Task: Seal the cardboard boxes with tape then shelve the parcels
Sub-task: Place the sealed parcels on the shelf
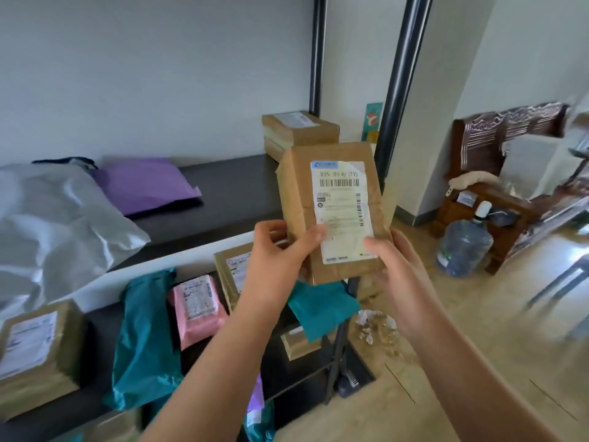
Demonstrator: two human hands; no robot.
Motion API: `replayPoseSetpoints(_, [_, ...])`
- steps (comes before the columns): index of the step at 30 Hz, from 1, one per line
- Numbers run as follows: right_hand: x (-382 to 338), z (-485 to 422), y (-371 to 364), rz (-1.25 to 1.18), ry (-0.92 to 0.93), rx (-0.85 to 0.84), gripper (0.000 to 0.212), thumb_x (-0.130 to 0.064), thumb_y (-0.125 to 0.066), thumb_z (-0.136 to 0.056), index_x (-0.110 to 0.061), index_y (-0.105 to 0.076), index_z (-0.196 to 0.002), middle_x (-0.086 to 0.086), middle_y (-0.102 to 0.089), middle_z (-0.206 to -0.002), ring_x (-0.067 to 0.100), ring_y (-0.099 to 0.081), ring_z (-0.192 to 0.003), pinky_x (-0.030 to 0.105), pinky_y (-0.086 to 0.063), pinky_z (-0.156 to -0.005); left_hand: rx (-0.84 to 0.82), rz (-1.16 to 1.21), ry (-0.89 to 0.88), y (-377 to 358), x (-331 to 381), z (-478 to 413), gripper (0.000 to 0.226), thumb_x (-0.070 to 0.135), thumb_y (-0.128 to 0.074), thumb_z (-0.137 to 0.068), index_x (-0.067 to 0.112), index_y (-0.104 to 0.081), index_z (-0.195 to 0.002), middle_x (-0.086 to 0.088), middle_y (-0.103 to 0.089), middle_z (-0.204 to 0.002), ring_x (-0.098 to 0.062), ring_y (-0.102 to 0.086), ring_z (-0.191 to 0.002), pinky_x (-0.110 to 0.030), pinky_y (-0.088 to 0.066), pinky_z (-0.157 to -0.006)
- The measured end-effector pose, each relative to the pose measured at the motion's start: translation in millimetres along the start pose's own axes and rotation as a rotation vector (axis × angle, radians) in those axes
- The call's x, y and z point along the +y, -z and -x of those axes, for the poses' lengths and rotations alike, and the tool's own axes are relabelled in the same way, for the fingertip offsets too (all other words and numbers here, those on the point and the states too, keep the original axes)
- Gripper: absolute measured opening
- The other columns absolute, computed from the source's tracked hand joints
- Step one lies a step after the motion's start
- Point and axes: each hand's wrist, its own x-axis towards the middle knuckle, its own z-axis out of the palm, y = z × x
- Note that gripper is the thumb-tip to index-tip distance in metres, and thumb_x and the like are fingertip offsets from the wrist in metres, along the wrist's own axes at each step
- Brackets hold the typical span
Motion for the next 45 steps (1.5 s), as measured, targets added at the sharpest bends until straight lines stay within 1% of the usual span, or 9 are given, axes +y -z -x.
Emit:
replayPoseSetpoints(3, [-30.5, -20.7, -23.5, 0.02, 0.041, 0.004, 0.013, -0.04, -0.063, -0.094, -0.04, -0.061, -0.107, -0.019, -0.074, -0.094, 0.006, -0.069, -0.097, 0.034, -0.054, -0.092, 0.014, -0.025, -0.073, 14.8, 24.2, -16.4, 0.066, 0.053, -0.074, -0.075, 0.027, -0.046, -0.129, 0.01, -0.06, -0.12, -0.005, -0.061, -0.102, -0.017, -0.047, -0.069])
replayPoseSetpoints(6, [-53.1, -43.9, -51.0, 0.056, 0.051, -0.014, 0.007, -0.046, -0.064, -0.092, -0.041, -0.061, -0.096, -0.021, -0.074, -0.085, 0.0, -0.07, -0.084, 0.025, -0.055, -0.083, -0.027, -0.155, -0.134, 34.3, 35.6, -40.4, 0.085, 0.067, -0.079, -0.06, 0.036, -0.049, -0.133, 0.008, -0.055, -0.13, -0.01, -0.06, -0.114, -0.029, -0.052, -0.091])
replayPoseSetpoints(10, [-77.5, -76.8, -94.6, 0.226, 0.045, -0.018, 0.023, -0.06, -0.059, -0.091, -0.037, -0.057, -0.085, -0.013, -0.067, -0.091, 0.009, -0.064, -0.09, 0.041, -0.054, -0.095, -0.052, -0.383, -0.156, 63.5, 40.7, -74.3, 0.088, 0.069, -0.08, -0.055, 0.043, -0.046, -0.132, 0.008, -0.055, -0.133, -0.012, -0.058, -0.118, -0.037, -0.048, -0.102])
replayPoseSetpoints(16, [-75.9, -118.9, -127.2, 0.366, 0.064, -0.104, 0.065, -0.064, -0.054, -0.091, -0.02, -0.046, -0.138, -0.004, -0.06, -0.115, 0.017, -0.06, -0.106, 0.043, -0.053, -0.097, 0.189, -0.554, -0.107, 84.8, 33.6, -126.6, 0.055, 0.051, -0.06, -0.091, 0.021, -0.049, -0.136, -0.006, -0.054, -0.132, -0.024, -0.058, -0.111, -0.033, -0.046, -0.086])
replayPoseSetpoints(21, [-62.9, -145.4, -132.2, 0.627, 0.284, -0.021, 0.051, -0.04, -0.063, -0.095, -0.023, -0.043, -0.139, -0.001, -0.053, -0.124, 0.008, -0.055, -0.087, 0.018, -0.039, -0.059, 0.227, -0.706, -0.069, 81.5, 39.3, -164.9, 0.053, 0.049, -0.051, -0.097, 0.018, -0.046, -0.141, -0.011, -0.048, -0.136, -0.032, -0.054, -0.119, -0.047, -0.043, -0.104])
replayPoseSetpoints(30, [-52.6, -185.5, -146.2, 0.854, 0.504, -0.036, 0.064, -0.022, -0.06, -0.099, -0.028, -0.026, -0.153, 0.009, -0.04, -0.147, 0.008, -0.052, -0.083, 0.015, -0.043, -0.062, 0.252, -0.847, -0.002, 75.5, 45.9, -218.2, 0.05, 0.046, -0.045, -0.1, 0.015, -0.05, -0.138, -0.012, -0.057, -0.132, -0.029, -0.058, -0.115, -0.045, -0.048, -0.099])
replayPoseSetpoints(36, [-48.3, -198.9, -135.2, 0.767, 0.549, -0.1, 0.066, -0.021, -0.062, -0.097, -0.029, -0.025, -0.151, 0.007, -0.042, -0.143, 0.004, -0.05, -0.079, 0.012, -0.039, -0.056, 0.354, -0.782, 0.008, 63.7, 46.2, -210.9, 0.05, 0.041, -0.048, -0.101, 0.012, -0.042, -0.141, -0.013, -0.053, -0.138, -0.029, -0.055, -0.121, -0.034, -0.043, -0.089])
replayPoseSetpoints(40, [-44.9, -184.4, -130.6, 0.573, 0.614, -0.107, 0.065, -0.026, -0.064, -0.096, -0.03, -0.029, -0.15, -0.001, -0.056, -0.117, 0.006, -0.058, -0.084, 0.014, -0.042, -0.06, 0.588, -0.7, -0.051, 46.4, 47.4, -169.4, 0.067, 0.033, -0.05, -0.102, 0.018, -0.015, -0.156, -0.01, -0.034, -0.155, -0.025, -0.046, -0.133, -0.03, -0.04, -0.094])
replayPoseSetpoints(45, [-20.7, -137.0, -153.6, 0.282, 0.698, -0.333, 0.045, -0.016, -0.061, -0.096, -0.022, -0.048, -0.138, -0.01, -0.057, -0.09, 0.002, -0.057, -0.08, 0.011, -0.044, -0.071, 0.769, -0.69, -0.271, 51.5, 21.5, -92.7, 0.051, 0.022, -0.055, -0.099, 0.021, -0.041, -0.148, 0.0, -0.046, -0.145, -0.014, -0.05, -0.123, -0.025, -0.041, -0.098])
